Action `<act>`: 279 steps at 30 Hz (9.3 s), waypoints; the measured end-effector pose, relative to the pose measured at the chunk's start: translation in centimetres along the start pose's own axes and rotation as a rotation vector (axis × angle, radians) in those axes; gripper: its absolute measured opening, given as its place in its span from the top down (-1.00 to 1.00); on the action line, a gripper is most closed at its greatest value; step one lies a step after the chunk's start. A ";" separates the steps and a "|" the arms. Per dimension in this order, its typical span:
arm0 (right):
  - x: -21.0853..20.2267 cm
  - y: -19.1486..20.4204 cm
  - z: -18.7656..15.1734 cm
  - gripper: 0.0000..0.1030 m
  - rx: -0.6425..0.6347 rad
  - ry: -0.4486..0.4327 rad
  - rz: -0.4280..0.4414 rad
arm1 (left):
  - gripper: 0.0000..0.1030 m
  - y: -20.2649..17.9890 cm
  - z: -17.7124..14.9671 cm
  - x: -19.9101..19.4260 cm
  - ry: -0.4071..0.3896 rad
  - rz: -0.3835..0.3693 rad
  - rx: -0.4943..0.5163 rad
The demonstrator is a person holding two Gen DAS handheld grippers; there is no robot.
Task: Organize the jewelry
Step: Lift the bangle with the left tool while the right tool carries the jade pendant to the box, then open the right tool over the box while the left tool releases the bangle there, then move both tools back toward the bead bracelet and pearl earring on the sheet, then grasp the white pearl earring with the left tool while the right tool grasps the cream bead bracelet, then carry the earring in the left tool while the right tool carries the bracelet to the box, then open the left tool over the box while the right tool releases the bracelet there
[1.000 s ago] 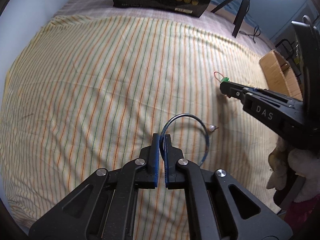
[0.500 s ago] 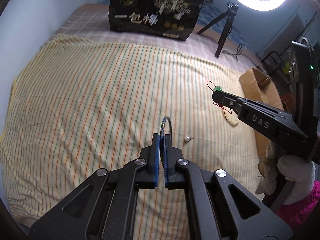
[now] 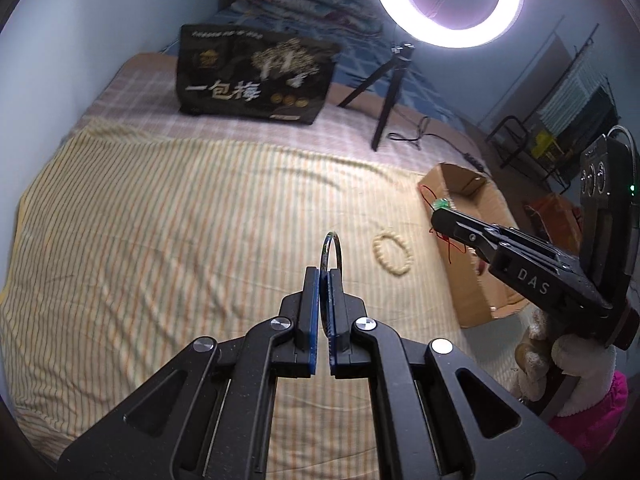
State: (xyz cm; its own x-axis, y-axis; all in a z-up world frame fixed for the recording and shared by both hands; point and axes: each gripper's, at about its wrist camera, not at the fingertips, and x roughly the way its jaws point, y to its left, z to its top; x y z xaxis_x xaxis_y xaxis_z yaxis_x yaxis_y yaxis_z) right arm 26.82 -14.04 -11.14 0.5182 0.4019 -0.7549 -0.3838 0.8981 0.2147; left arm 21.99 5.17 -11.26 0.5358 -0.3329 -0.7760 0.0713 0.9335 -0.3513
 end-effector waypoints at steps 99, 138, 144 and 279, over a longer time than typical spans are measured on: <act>-5.7 -6.3 -1.9 -0.86 0.060 -0.089 -0.217 | -0.55 -7.0 -4.2 4.6 0.005 0.230 0.368; 8.9 -2.9 -2.1 0.38 0.074 0.229 -0.127 | 0.21 -0.6 -4.8 12.3 0.128 0.178 0.131; 10.0 -2.2 -2.1 0.42 0.035 0.245 -0.147 | 0.42 -0.6 -4.9 12.5 0.114 0.201 0.150; -9.4 -21.6 -4.7 -0.73 0.363 -0.073 -0.310 | -0.21 -25.8 -6.2 11.1 -0.059 -0.066 0.531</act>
State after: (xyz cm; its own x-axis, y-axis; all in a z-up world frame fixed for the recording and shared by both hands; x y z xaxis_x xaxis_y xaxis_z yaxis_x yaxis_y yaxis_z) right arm 26.62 -38.06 -11.56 0.6233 0.1054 -0.7748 0.0817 0.9767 0.1986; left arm 20.87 -23.48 -14.06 0.5610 -0.3989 -0.7253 0.5134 0.8550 -0.0732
